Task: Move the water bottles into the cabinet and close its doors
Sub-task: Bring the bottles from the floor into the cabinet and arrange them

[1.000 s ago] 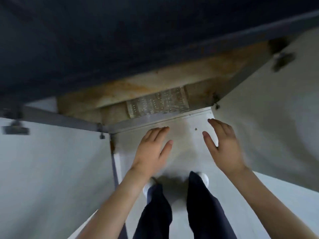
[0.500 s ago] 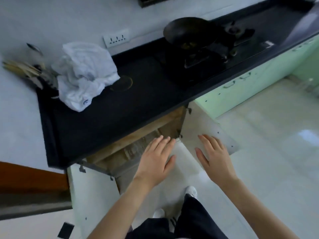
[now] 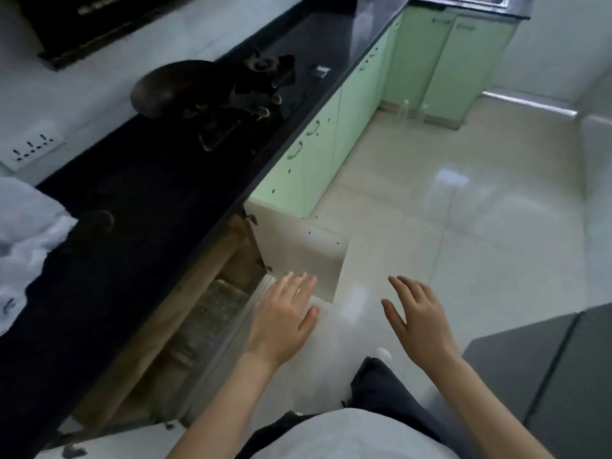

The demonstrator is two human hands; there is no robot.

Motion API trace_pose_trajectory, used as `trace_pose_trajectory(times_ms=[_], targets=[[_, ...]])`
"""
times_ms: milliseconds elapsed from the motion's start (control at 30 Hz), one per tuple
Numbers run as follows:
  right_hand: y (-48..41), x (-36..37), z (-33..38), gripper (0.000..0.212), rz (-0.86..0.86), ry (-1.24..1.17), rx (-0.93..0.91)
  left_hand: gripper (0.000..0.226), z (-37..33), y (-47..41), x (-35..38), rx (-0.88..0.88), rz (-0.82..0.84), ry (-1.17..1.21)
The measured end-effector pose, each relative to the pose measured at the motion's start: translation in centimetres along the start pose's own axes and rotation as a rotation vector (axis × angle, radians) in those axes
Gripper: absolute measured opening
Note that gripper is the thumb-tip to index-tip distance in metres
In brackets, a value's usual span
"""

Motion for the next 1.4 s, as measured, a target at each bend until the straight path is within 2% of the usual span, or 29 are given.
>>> trace_pose_trajectory(times_ms=[167, 400, 633, 733, 900, 1000, 1067, 1400], targets=[[-1.6, -1.8, -7.5, 0.052, -0.052, 0.01, 0.118, 0.051, -5.3, -7.9, 2.6, 0.135, 0.015, 0.028], [-6.0, -5.1, -22.4, 0.054, -0.013, 0.023, 0.279, 0.051, -15.3, -22.0, 9.4, 0.116, 0.108, 0.148], [-15.1, -11.2, -34.1, 0.054, -0.072, 0.09, 0.277, 0.051, -25.3, -37.2, 9.7, 0.205, 0.043, 0.158], [-18.7, -11.6, -37.6, 0.052, -0.092, 0.12, 0.27, 0.051, -27.0, -42.5, 10.5, 0.23, 0.04, 0.158], [-24.5, -8.9, -43.4, 0.052, 0.009, 0.139, 0.292, 0.05, -26.9, -51.0, 15.1, 0.252, 0.1, 0.115], [-29.8, -7.8, -47.4, 0.06, 0.048, 0.111, 0.33, 0.049, -26.5, -57.7, 17.3, 0.241, 0.138, 0.125], [-34.6, -7.9, -50.0, 0.057, 0.054, 0.099, 0.367, 0.049, -26.5, -63.2, 17.9, 0.259, 0.154, 0.133], [-58.4, -14.9, -63.5, 0.054, -0.165, 0.109, 0.436, 0.049, -31.0, -94.5, 15.3, 0.407, 0.05, 0.133]])
Point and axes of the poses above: each hand's wrist, its own y-axis away from the middle knuckle, its own x-axis out of the palm, z = x × y, the point moved 4 cm from there along -y, towards the middle knuckle, and after that the axes turned 6 degrees about -x, right-handed, at the moved point
